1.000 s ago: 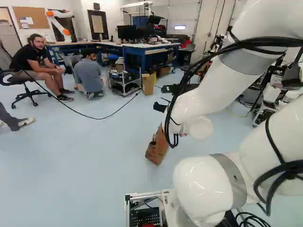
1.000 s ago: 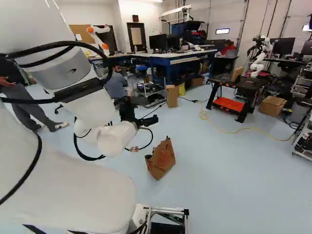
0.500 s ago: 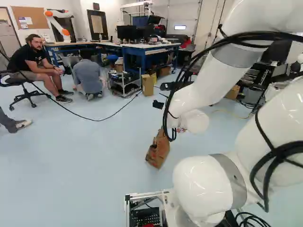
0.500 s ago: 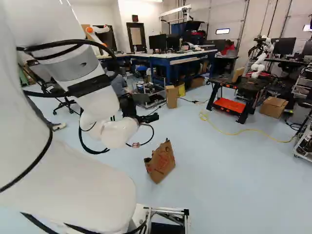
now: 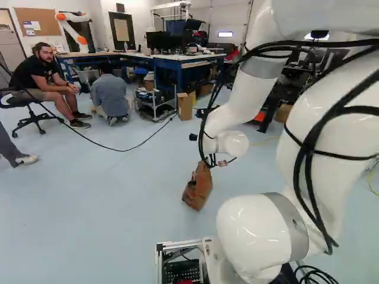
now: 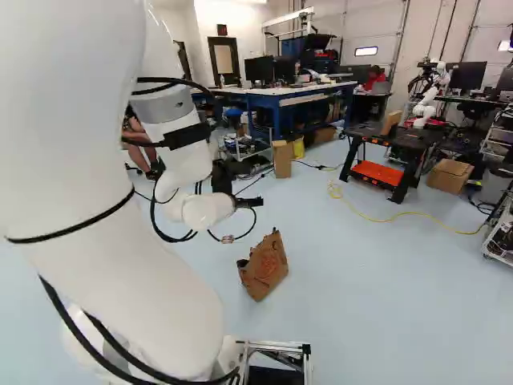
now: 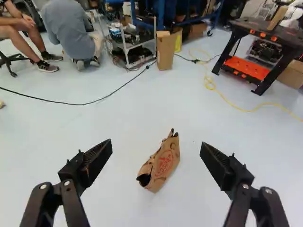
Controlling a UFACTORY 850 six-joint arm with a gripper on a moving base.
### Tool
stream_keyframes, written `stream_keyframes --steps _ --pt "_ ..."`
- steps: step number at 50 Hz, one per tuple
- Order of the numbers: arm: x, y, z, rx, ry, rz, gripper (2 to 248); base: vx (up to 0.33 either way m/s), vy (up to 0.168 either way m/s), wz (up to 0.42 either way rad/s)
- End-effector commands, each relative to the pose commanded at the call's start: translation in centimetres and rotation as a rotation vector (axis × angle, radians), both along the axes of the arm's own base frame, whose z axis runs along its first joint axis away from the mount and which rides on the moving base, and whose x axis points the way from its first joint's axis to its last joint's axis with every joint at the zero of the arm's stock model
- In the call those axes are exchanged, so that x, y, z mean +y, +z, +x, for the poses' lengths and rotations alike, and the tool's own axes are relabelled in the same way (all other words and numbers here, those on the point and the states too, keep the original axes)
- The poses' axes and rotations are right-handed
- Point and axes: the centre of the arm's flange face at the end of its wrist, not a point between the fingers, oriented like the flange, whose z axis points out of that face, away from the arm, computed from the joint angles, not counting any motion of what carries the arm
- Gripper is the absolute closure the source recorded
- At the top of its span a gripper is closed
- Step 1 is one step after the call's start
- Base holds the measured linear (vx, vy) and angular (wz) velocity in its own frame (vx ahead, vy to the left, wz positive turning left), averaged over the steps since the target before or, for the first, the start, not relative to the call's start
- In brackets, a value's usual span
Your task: Pick up the grocery bag from the ground
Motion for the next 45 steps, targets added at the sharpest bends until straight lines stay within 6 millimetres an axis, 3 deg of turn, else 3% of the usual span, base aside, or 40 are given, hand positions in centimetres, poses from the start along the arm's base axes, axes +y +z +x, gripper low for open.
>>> stream_keyframes --steps 17,45 --pt "-0.3 -3.9 3.3 0.138 -0.009 0.000 3 0.000 0.000 0.000" --pt "-1.9 -10.8 10.8 0.213 -0.042 0.004 3 0.000 0.000 0.000"
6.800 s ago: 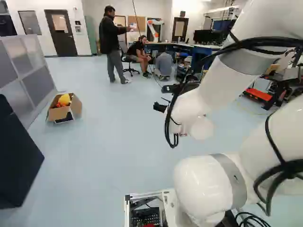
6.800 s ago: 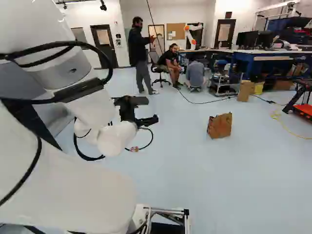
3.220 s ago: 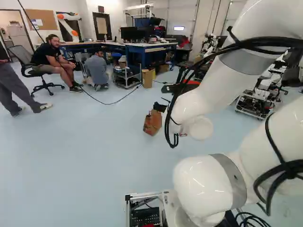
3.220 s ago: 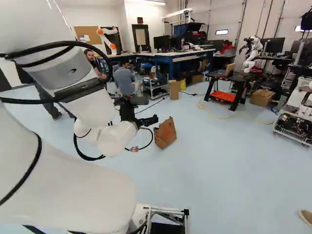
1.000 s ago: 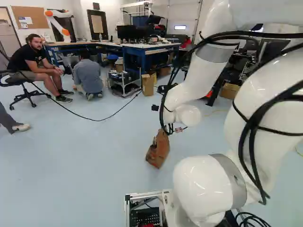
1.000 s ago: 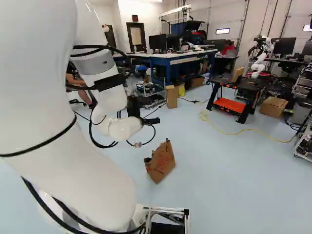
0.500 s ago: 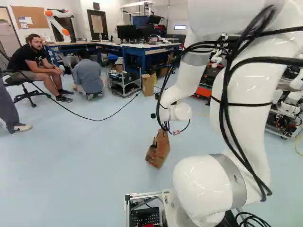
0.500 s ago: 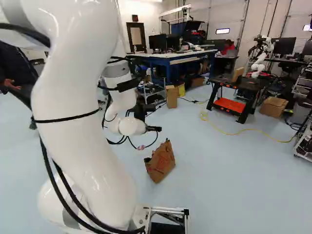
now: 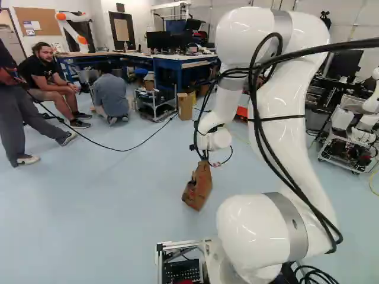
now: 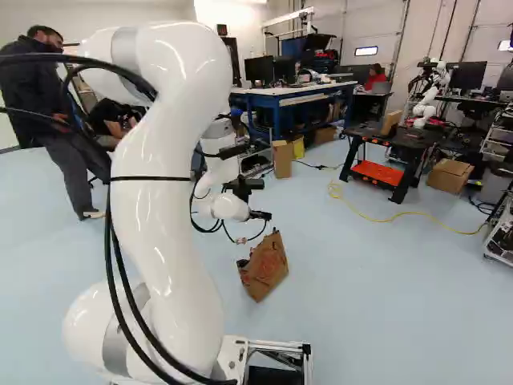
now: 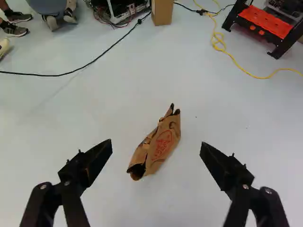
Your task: Pick up the grocery bag from the ground
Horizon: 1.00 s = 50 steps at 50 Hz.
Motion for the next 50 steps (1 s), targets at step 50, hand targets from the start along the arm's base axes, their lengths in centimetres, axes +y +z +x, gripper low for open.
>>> stream_keyframes --steps 50 --pt "-1.0 -14.7 11.3 0.108 -0.010 0.004 3 0.000 0.000 0.000"
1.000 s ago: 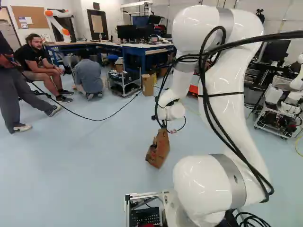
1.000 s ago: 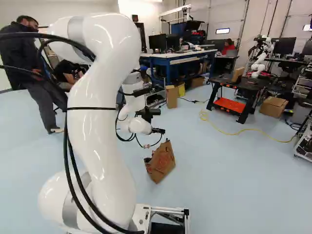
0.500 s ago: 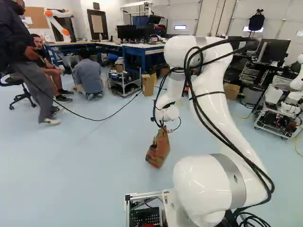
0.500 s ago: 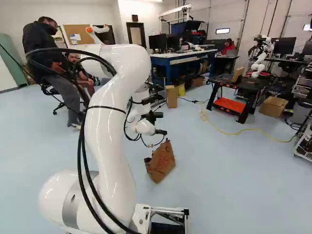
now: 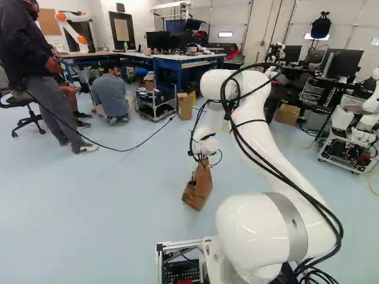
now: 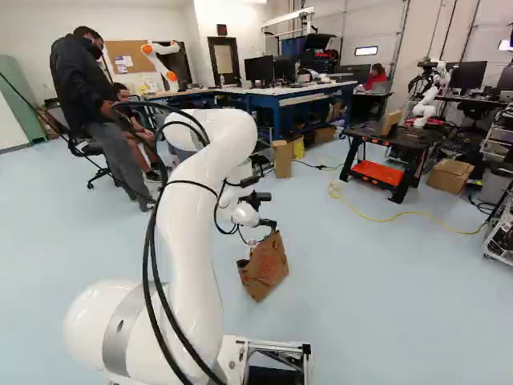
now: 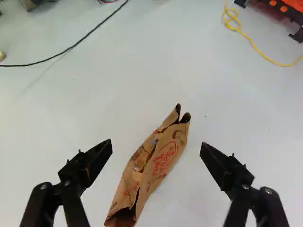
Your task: Pick up the grocery bag from the ground
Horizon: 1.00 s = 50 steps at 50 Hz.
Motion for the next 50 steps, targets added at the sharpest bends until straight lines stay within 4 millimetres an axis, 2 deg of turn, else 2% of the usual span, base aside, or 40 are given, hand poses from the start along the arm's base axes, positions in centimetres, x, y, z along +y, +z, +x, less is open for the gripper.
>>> stream_keyframes --steps 33,50 --pt "0.0 -9.6 -0.2 0.192 0.000 0.009 3 0.000 0.000 0.000" --pt "0.5 -14.5 1.1 0.188 0.009 0.008 3 0.000 0.000 0.000"
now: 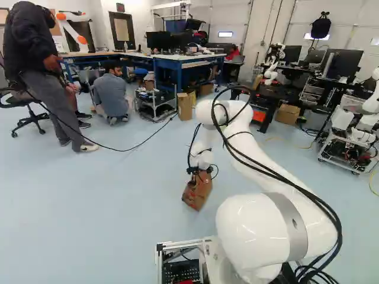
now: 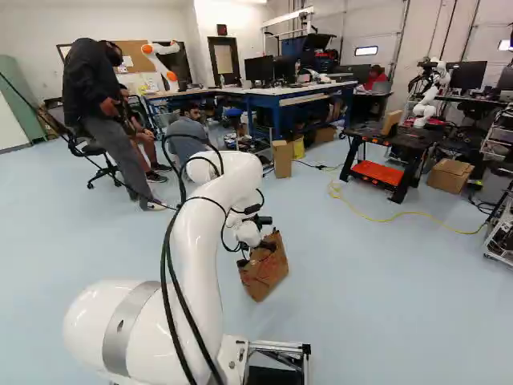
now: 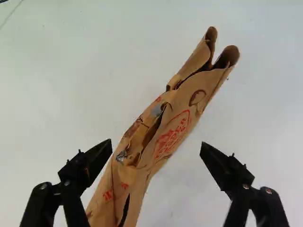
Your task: Pick up the grocery bag from the ground
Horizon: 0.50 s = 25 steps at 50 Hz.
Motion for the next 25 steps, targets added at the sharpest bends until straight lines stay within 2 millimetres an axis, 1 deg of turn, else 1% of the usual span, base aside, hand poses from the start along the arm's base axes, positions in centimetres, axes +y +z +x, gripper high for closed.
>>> stream_keyframes --steps 10,14,23,24,25 --pt "0.1 -2.7 0.2 0.002 0.001 0.000 3 0.000 0.000 0.000" --pt "0.1 -3.1 0.2 0.003 0.001 0.000 3 0.000 0.000 0.000" --pt "0.1 -3.3 0.2 0.003 0.001 0.000 4 0.000 0.000 0.000" --pt "0.1 -3.4 0.2 0.003 0.001 0.000 37 0.000 0.000 0.000" --pt "0.1 -3.4 0.2 0.003 0.001 0.000 37 0.000 0.000 0.000"
